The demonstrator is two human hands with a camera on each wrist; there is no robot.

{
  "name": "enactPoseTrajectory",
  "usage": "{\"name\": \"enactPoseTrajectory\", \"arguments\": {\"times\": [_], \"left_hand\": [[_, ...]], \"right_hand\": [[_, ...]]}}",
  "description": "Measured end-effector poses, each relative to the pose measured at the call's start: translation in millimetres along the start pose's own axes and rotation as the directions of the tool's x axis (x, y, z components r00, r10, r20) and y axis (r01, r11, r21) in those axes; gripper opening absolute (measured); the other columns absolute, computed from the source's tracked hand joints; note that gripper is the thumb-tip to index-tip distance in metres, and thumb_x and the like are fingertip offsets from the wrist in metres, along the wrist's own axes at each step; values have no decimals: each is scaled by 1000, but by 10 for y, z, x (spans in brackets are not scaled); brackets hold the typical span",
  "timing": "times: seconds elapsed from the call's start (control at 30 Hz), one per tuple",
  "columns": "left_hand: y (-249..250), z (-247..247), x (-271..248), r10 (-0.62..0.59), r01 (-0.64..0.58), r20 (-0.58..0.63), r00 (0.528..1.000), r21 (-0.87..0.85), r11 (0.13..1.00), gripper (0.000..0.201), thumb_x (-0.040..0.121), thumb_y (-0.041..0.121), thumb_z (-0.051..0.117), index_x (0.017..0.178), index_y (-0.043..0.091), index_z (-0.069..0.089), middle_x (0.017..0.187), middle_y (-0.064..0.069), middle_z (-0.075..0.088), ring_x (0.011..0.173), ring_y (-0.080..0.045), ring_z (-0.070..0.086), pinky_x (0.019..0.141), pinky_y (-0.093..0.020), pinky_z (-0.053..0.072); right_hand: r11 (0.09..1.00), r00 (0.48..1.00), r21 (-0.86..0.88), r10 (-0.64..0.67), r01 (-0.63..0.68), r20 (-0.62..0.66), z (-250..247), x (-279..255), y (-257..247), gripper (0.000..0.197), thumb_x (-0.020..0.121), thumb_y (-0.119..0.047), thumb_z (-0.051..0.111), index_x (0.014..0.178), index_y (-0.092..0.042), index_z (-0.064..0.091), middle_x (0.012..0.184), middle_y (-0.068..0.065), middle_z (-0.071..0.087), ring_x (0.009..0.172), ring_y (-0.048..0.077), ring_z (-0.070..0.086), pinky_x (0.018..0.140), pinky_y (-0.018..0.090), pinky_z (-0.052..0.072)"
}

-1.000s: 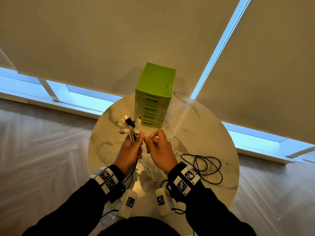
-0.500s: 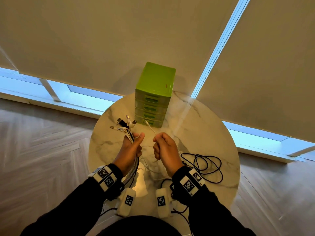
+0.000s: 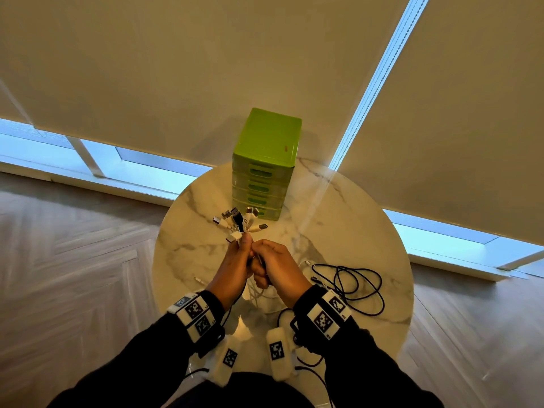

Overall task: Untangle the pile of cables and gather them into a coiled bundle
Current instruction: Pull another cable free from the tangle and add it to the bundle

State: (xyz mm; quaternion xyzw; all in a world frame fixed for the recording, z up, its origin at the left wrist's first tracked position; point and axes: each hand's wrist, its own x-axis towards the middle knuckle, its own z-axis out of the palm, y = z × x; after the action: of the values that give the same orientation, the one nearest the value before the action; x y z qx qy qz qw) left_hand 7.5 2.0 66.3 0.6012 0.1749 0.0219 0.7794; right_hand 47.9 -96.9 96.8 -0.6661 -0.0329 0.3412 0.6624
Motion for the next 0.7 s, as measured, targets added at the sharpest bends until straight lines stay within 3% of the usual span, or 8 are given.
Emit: {"name": "enactPoseTrajectory", "arguments": {"times": [0.1, 0.23, 0.33, 0.47, 0.53, 0.6, 0.7], "left_hand": [[25, -19, -35, 61, -62, 6, 998, 20, 998, 55, 105, 49, 30, 103, -5, 45, 58, -25, 50, 50, -34, 55, 51, -35, 51], [86, -77, -7, 66, -64, -28, 997, 65, 996, 51, 104, 55, 28, 90, 8, 45, 52, -17, 40, 41, -26, 47, 45, -29, 43], [171, -174, 159, 85, -93, -116, 990, -66, 993, 41, 108, 47, 29, 79, 19, 39, 63, 0, 34, 55, -13, 33, 50, -26, 27], [496, -372, 304, 39, -82, -185, 982, -229, 970, 39, 109, 44, 30, 77, 22, 39, 66, 5, 43, 54, -11, 43, 49, -25, 37], [646, -473, 311, 47, -90, -159, 986, -271, 958, 41, 108, 45, 30, 75, 23, 38, 61, 8, 38, 46, -8, 35, 44, -21, 33], [731, -555, 314, 89, -125, -144, 985, -264, 956, 40, 108, 45, 30, 76, 23, 38, 58, 9, 34, 44, -5, 28, 41, -19, 25], [781, -638, 320, 144, -178, -154, 978, -235, 956, 39, 108, 45, 30, 78, 22, 42, 58, 9, 32, 45, -5, 26, 45, -21, 21]], "right_hand": [[985, 998, -167, -28, 37, 52, -38, -1, 39, 41, 105, -37, 44, 75, -12, 56, 50, 5, 44, 44, 18, 40, 47, 25, 37], [937, 978, -334, -30, 99, 207, -98, -25, 157, 58, 105, -54, 32, 79, -11, 61, 58, 7, 56, 66, 22, 58, 72, 26, 50], [888, 951, -449, 48, 100, 307, -160, -38, 392, 64, 99, -68, 29, 76, -19, 63, 61, 1, 60, 75, 25, 62, 92, 42, 50], [840, 956, -530, 48, 118, 288, -321, -28, 769, 63, 102, -62, 30, 82, -10, 60, 71, 3, 60, 71, 13, 57, 85, 36, 48], [819, 970, -559, 11, 130, 242, -418, 16, 883, 62, 98, -66, 31, 80, -14, 58, 71, -1, 60, 69, 9, 55, 82, 36, 48], [746, 980, -653, 1, 130, 197, -493, 106, 897, 51, 99, -63, 33, 77, -23, 56, 72, -6, 59, 72, 11, 57, 87, 41, 49], [504, 993, -858, 7, 95, 114, -596, 258, 741, 46, 104, -56, 30, 80, -26, 54, 81, -2, 65, 89, 23, 65, 101, 41, 42]]}}
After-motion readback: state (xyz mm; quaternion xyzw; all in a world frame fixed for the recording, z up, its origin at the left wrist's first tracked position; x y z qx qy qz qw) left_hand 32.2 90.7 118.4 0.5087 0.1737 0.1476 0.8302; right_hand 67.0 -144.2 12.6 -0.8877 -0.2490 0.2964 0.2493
